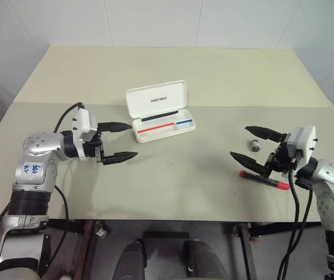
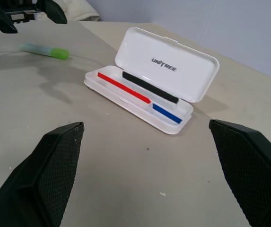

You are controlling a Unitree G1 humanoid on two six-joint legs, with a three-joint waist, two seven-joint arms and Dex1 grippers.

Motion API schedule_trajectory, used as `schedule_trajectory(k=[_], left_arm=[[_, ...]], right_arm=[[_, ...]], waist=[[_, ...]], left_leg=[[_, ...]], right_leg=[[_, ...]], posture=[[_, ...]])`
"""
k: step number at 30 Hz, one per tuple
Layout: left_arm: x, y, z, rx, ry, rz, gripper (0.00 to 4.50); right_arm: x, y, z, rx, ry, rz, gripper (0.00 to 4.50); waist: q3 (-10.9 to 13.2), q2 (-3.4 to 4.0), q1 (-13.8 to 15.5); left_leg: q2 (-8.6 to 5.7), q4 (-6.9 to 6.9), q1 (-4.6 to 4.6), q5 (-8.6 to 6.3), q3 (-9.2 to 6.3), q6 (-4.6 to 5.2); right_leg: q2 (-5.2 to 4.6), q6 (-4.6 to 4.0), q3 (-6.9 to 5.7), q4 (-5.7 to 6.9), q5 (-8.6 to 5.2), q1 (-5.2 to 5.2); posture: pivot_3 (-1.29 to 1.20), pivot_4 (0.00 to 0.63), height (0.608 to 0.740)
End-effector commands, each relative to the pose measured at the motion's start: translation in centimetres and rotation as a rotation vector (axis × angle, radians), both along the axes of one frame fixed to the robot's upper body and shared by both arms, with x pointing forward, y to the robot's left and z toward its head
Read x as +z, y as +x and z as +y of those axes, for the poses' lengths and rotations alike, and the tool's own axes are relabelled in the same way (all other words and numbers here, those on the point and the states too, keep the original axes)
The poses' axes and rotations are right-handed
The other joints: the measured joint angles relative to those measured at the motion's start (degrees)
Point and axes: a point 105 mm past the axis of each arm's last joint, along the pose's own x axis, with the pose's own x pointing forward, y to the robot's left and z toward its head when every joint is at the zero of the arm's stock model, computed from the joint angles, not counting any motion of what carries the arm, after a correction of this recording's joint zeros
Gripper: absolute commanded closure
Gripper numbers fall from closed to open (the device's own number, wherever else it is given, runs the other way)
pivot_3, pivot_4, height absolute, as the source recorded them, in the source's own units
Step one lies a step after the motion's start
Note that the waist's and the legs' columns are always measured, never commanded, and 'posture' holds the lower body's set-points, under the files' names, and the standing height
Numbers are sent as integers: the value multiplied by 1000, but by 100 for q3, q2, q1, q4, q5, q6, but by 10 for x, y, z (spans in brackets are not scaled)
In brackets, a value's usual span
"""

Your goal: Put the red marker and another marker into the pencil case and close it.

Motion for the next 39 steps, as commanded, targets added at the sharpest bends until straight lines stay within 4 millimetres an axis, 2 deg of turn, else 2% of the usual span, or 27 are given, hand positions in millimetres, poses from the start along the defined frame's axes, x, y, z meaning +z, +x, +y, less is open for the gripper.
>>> schedule_trajectory(k=[1,8,15,21,24,27,39], left_arm=[[13,-3,10,29,12,-53,41],[8,-4,10,-3,46,-26,41],[7,11,14,24,114,1,41],[4,24,-2,-7,181,6,41],[-3,29,-1,-3,221,20,678],[-12,38,-6,11,301,28,1636],[-13,71,-26,93,402,5,1636]], right_arm=[[14,2,7,32,4,-70,0],[13,2,16,80,21,-70,0],[32,-12,50,233,1,-136,0],[46,-20,73,344,19,-169,0],[48,-23,80,351,36,-164,0],[47,-28,85,388,37,-154,0],[41,-28,102,411,69,-158,0]], waist=[[0,0,5],[0,0,21],[0,0,6],[0,0,17],[0,-1,19],[0,-1,21],[1,-4,7]], left_leg=[[0,0,0,0,0,0],[0,-2,-4,-1,-1,1],[0,0,-1,-1,-1,1],[0,-1,-4,-1,-2,1],[0,-2,-8,-2,-2,3],[0,-1,-11,-2,-1,3],[0,0,-13,-2,0,3]], right_leg=[[0,0,0,0,0,0],[-1,0,-2,-6,0,0],[2,0,-2,0,0,-1],[4,0,-3,-2,0,-3],[4,1,-3,-7,0,-4],[4,2,-3,-5,0,-8],[8,4,-1,2,1,-18]], posture=[[0,150,740],[0,150,740],[0,150,740],[0,150,740],[0,150,740],[0,150,740],[0,150,740]])
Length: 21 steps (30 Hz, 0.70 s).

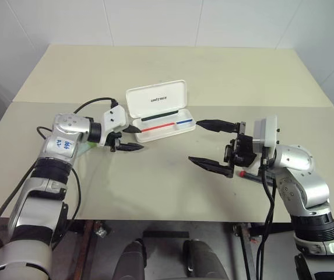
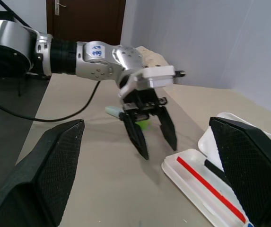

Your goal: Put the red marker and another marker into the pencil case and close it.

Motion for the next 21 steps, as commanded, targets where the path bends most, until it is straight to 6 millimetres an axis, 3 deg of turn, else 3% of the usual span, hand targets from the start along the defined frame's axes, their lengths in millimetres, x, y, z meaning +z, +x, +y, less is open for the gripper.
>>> schedule_trajectory(k=[1,11,21], left_arm=[[10,6,-3,-5,29,-40,1636],[4,9,-11,-20,41,-27,1636],[-16,16,-15,23,71,47,1636]], right_arm=[[10,-4,4,9,19,-57,0],[11,-5,3,2,26,-65,0],[14,-4,4,-1,35,-81,0]], waist=[[0,0,0],[0,-1,5],[0,-1,3]], left_leg=[[0,0,-1,0,1,0],[0,2,-6,0,1,0],[0,5,-8,0,1,0]], right_leg=[[0,0,1,2,0,-2],[1,1,1,6,0,-8],[2,2,1,8,1,-8]], posture=[[0,150,740],[0,150,740],[0,150,740]])
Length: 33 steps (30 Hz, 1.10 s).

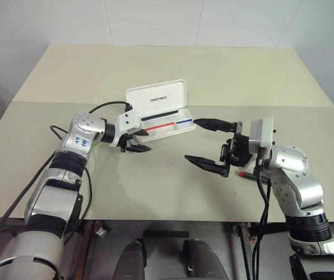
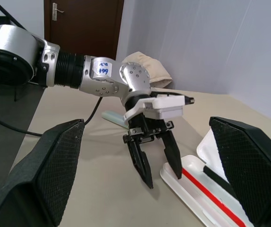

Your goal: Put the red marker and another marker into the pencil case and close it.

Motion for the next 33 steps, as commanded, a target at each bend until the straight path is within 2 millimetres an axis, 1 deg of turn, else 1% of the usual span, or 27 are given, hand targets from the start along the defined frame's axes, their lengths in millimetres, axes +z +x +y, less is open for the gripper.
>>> schedule_trajectory(k=[1,5,7,8,11,12,13,15,20,24,28,31,33], left_arm=[[5,8,1,41,16,-8,1636],[0,13,4,85,39,19,1636],[2,16,1,92,28,21,1981],[2,16,-1,92,23,22,2204],[3,17,-4,87,22,27,3224],[3,18,-4,86,25,26,3487],[2,18,-4,87,28,24,3912],[2,18,-4,87,33,24,4468],[3,14,-6,50,15,34,4468],[6,5,-5,-11,4,41,4468],[8,-13,-4,-98,28,29,4468],[11,-30,-5,-150,35,13,4468],[10,-42,-7,-177,46,5,4468]], right_arm=[[13,-4,3,7,18,-64,0],[16,-5,2,6,17,-70,0],[17,-6,1,7,11,-73,0],[17,-6,1,9,7,-74,0],[19,-7,0,20,-7,-75,0],[19,-7,-1,24,-14,-75,0],[19,-8,-1,28,-21,-73,0],[18,-8,-2,33,-38,-68,0],[14,0,-13,9,-73,-43,0],[10,5,-23,-14,-85,-24,0],[1,13,-40,-69,-115,6,0],[-10,20,-59,-136,-138,36,0],[-17,23,-70,-177,-158,50,0]], waist=[[0,0,1],[0,-1,-9],[0,-1,-11],[0,-1,-10],[0,0,-5],[0,-1,-4],[0,-1,-4],[0,0,3],[0,-1,-4],[0,-1,1],[0,0,0],[0,0,1],[0,0,4]], left_leg=[[0,0,0,0,0,0],[-1,4,1,0,1,0],[0,5,1,0,1,0],[0,4,1,0,1,0],[0,4,1,0,1,0],[0,4,0,0,1,0],[-1,4,0,0,2,0],[0,4,0,0,2,0],[0,12,3,1,2,-1],[0,8,1,0,2,-1],[0,3,-4,0,4,-1],[0,3,-13,-1,5,0],[0,3,-13,-1,8,1]], right_leg=[[0,0,0,0,0,0],[-1,2,1,2,1,1],[1,2,1,4,1,0],[1,2,1,5,1,0],[1,2,1,4,1,0],[1,2,1,3,1,0],[0,2,1,1,1,0],[1,2,1,2,1,0],[1,4,1,9,3,2],[1,5,1,5,3,2],[0,6,3,-2,1,-2],[-2,7,6,-3,1,-10],[-2,7,11,-3,1,-11]], posture=[[0,150,740],[0,150,740],[0,150,740],[0,150,740],[0,150,740],[0,150,740],[0,150,740],[0,150,740],[0,150,740],[0,150,740],[0,150,740],[0,150,740],[0,150,740]])
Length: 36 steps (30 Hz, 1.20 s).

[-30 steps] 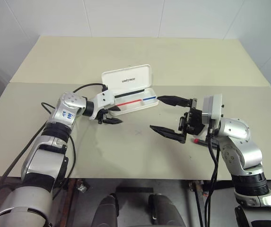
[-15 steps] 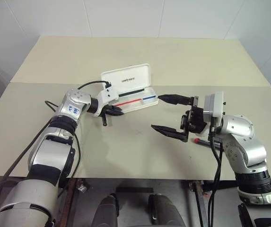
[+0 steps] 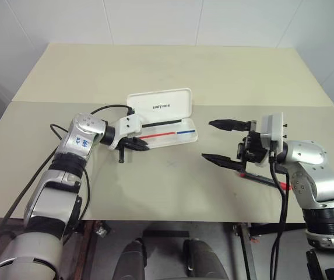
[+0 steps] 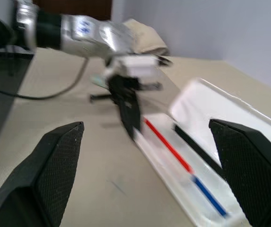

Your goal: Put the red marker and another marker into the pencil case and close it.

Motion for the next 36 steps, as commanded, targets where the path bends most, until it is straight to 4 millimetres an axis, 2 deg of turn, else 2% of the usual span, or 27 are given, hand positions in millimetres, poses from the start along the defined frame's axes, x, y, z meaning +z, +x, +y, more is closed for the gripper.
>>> schedule_trajectory(k=[1,6,10,12,15,20,26,33,36], left_arm=[[11,-19,-8,-72,-12,-35,4468],[4,-46,-25,-142,-14,-46,4468],[-1,-58,-34,-172,-15,-32,4468],[-2,-59,-35,-174,-15,-30,4468],[-13,-62,-35,-194,27,-21,4468],[-19,-56,-34,-180,42,-30,4468],[-17,-51,-45,-145,-2,-10,4468],[-1,-57,-68,-187,-89,-23,2330],[2,-61,-71,-213,-99,-20,2330]], right_arm=[[-3,2,-22,-72,-28,-24,0],[-18,2,-41,-140,-46,13,0],[-24,0,-46,-160,-55,28,0],[-25,-1,-47,-162,-57,28,0],[-25,-5,-45,-169,-45,27,0],[-22,-10,-39,-168,-34,21,0],[-19,-11,-36,-167,-21,17,0],[-18,-8,-32,-161,-10,14,0],[-18,-8,-31,-160,-5,14,0]], waist=[[0,0,1],[0,0,0],[0,0,-8],[0,0,-9],[0,0,-7],[0,0,1],[0,0,12],[0,0,10],[0,1,-6]], left_leg=[[0,1,0,0,2,0],[0,11,7,0,3,1],[0,22,12,0,6,1],[0,22,24,0,7,2],[0,23,25,0,9,2],[-1,23,23,-1,10,4],[-1,34,25,-1,10,4],[-2,63,23,-9,8,17],[0,61,24,-10,8,18]], right_leg=[[0,0,1,2,0,0],[0,0,9,12,0,5],[1,0,14,16,4,9],[2,0,17,15,5,20],[2,0,20,15,5,21],[0,1,21,10,6,21],[0,2,21,11,7,30],[-4,11,21,-2,13,48],[-2,11,21,-1,13,47]], posture=[[0,150,740],[0,150,740],[0,150,740],[0,150,740],[0,150,740],[0,150,740],[0,150,740],[0,150,740],[0,150,740]])
